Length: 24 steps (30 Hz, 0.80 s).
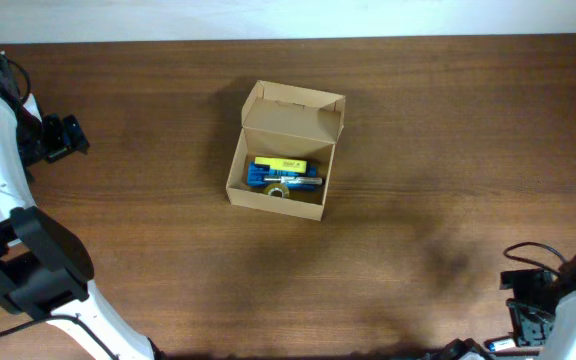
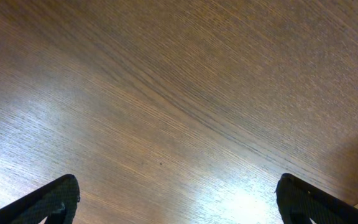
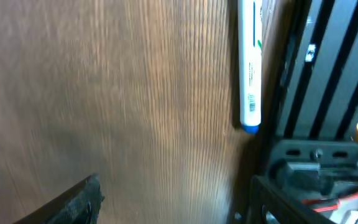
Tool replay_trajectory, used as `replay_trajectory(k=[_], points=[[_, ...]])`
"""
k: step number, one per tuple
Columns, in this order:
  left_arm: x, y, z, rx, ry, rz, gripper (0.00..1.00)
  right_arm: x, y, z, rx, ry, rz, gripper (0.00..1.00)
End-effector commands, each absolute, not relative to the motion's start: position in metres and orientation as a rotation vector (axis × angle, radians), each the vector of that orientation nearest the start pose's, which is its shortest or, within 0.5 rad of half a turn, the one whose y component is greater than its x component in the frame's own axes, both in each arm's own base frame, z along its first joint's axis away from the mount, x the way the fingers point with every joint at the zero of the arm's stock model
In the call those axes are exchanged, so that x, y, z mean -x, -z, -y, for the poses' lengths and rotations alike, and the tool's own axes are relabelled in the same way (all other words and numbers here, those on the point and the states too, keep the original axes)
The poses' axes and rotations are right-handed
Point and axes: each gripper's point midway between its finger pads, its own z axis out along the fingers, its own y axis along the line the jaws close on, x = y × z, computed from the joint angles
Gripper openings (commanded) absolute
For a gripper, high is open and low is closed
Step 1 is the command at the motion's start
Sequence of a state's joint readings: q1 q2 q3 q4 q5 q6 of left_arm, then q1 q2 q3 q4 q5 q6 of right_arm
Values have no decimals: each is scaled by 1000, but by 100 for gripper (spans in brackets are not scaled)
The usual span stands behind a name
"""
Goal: Pack container
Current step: 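Move the right gripper to the blue marker at lower right and grasp it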
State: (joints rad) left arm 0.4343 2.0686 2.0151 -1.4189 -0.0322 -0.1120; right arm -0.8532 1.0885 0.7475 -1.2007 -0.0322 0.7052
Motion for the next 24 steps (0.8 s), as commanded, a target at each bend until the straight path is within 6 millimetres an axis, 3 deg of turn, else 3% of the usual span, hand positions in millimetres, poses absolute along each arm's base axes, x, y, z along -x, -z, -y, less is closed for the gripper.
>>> replay_trajectory(k=[1,10,17,24], points=[[-375,-149,-182,810,-59,-2934,100,-103,-66,120,-2211,-81,-2243,76],[-375,-149,-182,810,-59,-2934,100,-90,-41,152,-2209,-94,-2291,75],[-375,-149,-182,810,-59,-2934,100,-66,-39,174,-2208,43,-2293,75],[-375,-149,-182,810,-59,-2934,100,-68,-38,182,-2197,44,-2259,71]])
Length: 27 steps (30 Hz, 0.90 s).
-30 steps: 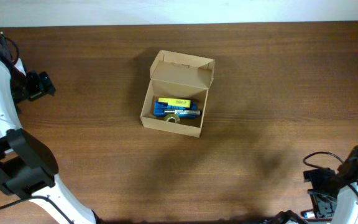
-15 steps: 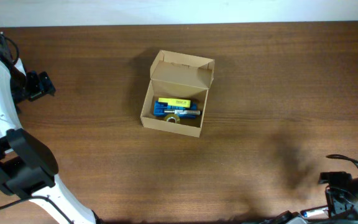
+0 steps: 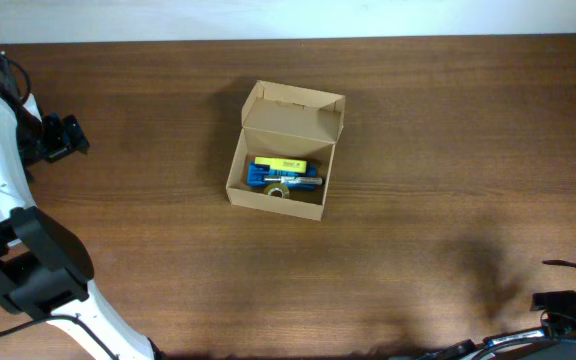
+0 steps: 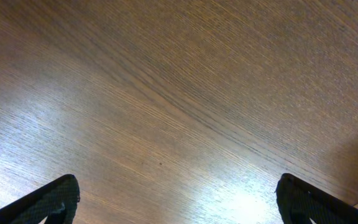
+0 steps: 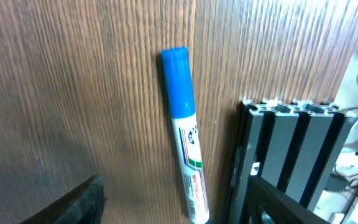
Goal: Pack container
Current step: 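Move the right gripper to the blue marker at lower right and grasp it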
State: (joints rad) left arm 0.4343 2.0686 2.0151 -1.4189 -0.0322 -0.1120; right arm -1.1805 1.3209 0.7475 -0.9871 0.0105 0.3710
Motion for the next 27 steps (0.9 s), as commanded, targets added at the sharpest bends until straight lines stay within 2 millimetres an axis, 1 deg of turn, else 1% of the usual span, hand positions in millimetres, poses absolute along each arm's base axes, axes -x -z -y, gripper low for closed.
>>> replay_trajectory(k=[1,5,9,20,26,27], points=[[-375,-149,-182,810,-59,-2934,100,-69,-37,183,-2196,39,-2257,71],[-375,-149,-182,810,-59,-2934,100,-68,-29,181,-2237,15,-2264,70],[-375,-149,-182,810,-59,-2934,100,-78,-20,182,-2256,-64,-2240,70],[-375,-149,-182,810,-59,-2934,100,-82,2,193,-2304,-71,-2210,70],[-375,-149,-182,810,-59,-2934,100,-85,11,202,-2292,-48,-2202,59],[-375,-149,-182,810,-59,-2934,100,-85,12,204,-2289,-46,-2202,55]])
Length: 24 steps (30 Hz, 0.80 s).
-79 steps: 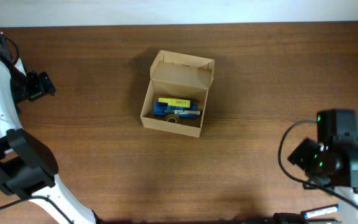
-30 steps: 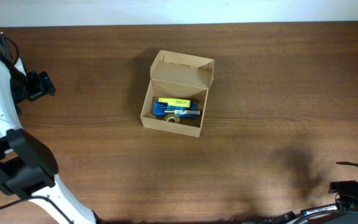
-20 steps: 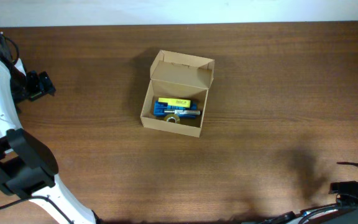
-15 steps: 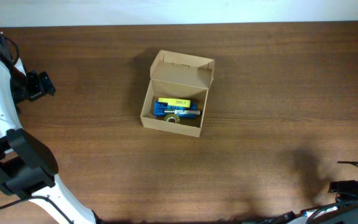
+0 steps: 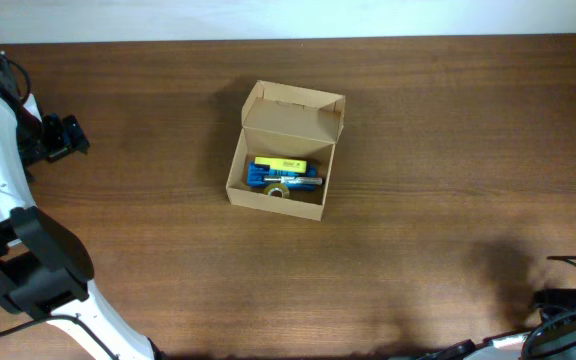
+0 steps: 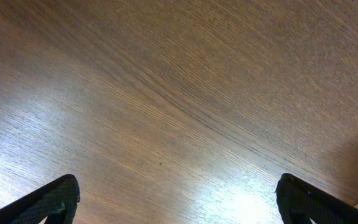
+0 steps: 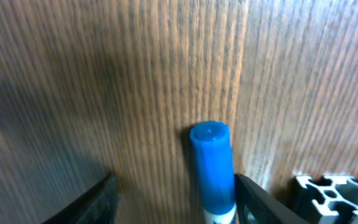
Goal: Pack container
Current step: 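Move the right gripper to the blue marker at lower right and grasp it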
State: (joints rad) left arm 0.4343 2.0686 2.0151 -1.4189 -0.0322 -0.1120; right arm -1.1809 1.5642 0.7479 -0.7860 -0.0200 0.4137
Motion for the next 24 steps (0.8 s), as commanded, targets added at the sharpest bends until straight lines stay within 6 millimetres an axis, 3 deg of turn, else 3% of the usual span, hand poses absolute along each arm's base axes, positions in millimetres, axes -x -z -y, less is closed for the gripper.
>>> replay_trajectory(k=[1,2,8,16,20,24], points=[[-375,-149,-182,810,-59,-2934,100,-86,13,205,2241,44,2157,51],[-375,-149,-182,810,-59,-2934,100,-87,13,206,2244,42,2160,47],[-375,-149,-182,810,-59,-2934,100,-102,15,208,2140,32,2302,46],[-375,-149,-182,810,-59,-2934,100,-157,15,201,1928,3,2594,47],[-375,-149,-182,810,-59,-2934,100,-176,17,193,1897,24,2646,48],[-375,-149,-182,810,-59,-2934,100,-177,19,189,1894,32,2632,50]])
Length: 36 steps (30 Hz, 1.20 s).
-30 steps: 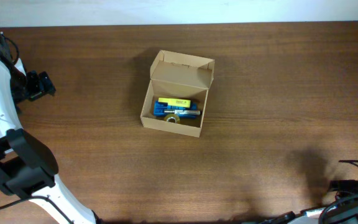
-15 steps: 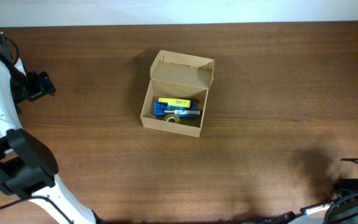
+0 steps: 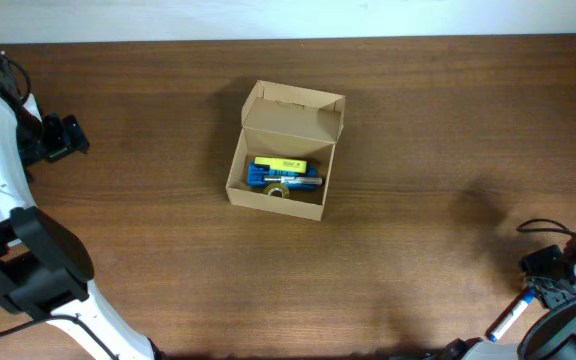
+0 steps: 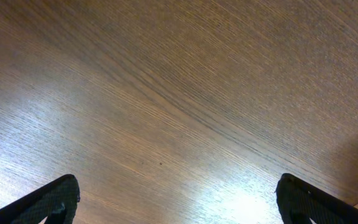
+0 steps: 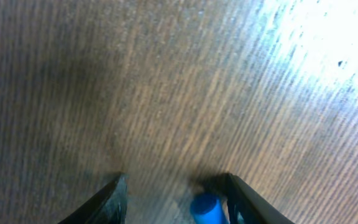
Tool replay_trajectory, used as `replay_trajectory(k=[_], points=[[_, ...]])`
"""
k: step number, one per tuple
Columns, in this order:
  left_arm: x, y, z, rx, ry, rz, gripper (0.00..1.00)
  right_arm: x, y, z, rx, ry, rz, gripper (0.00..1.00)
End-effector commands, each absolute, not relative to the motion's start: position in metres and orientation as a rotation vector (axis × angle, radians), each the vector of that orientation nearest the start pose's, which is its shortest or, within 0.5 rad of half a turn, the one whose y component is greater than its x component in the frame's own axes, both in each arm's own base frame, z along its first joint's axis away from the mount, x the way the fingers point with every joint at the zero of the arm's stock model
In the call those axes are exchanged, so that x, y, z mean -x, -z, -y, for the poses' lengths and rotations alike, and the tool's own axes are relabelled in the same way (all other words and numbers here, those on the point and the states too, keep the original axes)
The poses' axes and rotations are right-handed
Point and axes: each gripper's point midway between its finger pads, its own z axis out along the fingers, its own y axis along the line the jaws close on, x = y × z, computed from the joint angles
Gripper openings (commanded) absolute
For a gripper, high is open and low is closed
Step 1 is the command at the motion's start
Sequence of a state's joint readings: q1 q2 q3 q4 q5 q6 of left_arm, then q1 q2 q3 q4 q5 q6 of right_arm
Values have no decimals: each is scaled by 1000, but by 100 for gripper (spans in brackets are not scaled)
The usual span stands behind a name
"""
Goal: Pack container
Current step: 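Move the right gripper to the blue marker at lower right and grasp it, then carry the blue marker with the right gripper over the box and lower it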
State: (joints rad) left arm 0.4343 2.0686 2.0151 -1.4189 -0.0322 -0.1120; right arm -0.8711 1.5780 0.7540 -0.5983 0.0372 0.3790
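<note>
The open cardboard box (image 3: 280,165) stands mid-table with a yellow pack (image 3: 280,164), blue items and a tape roll inside. A white marker with a blue cap (image 3: 508,319) lies slanted at the front right. My right gripper (image 3: 546,283) is at its cap end. In the right wrist view the blue cap (image 5: 205,208) pokes up between the fingers, close to the right finger (image 5: 234,198) and well clear of the left one; the jaws stand apart. My left gripper (image 4: 178,198) hangs wide open over bare wood, far left (image 3: 65,137).
The box's lid flap (image 3: 296,108) stands up at the back. A cable (image 3: 543,226) loops beside my right arm. The table's front edge runs just below the marker.
The right gripper and marker sit farther from the table's front edge; the marker now shows in the overhead view, slanted. The black frame has left the right wrist view. Fingers stand slightly closer together.
The marker lay along the black frame at the table's front edge, right of my open right gripper. Then the gripper was over it, then straddled its blue cap. Now the cap stays between narrower jaws, away from the frame. Left arm and box unchanged.
</note>
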Motion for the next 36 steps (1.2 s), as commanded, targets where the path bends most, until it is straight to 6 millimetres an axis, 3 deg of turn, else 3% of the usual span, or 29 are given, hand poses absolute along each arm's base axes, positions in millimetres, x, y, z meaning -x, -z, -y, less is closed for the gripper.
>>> replay_trajectory(k=[1,13,22,23,28,36], points=[[-375,-149,-182,810,-59,-2934,100,-176,19,188,-1780,-33,-2473,50],[-375,-149,-182,810,-59,-2934,100,-149,19,157,-1933,-90,-2563,50],[-375,-149,-182,810,-59,-2934,100,-146,21,149,-1858,-96,-2649,46],[-375,-149,-182,810,-59,-2934,100,-147,21,149,-1847,-86,-2650,45],[-375,-149,-182,810,-59,-2934,100,-147,22,154,-1816,-9,-2669,9],[-375,-149,-182,810,-59,-2934,100,-159,22,164,-1781,-4,-2619,4]])
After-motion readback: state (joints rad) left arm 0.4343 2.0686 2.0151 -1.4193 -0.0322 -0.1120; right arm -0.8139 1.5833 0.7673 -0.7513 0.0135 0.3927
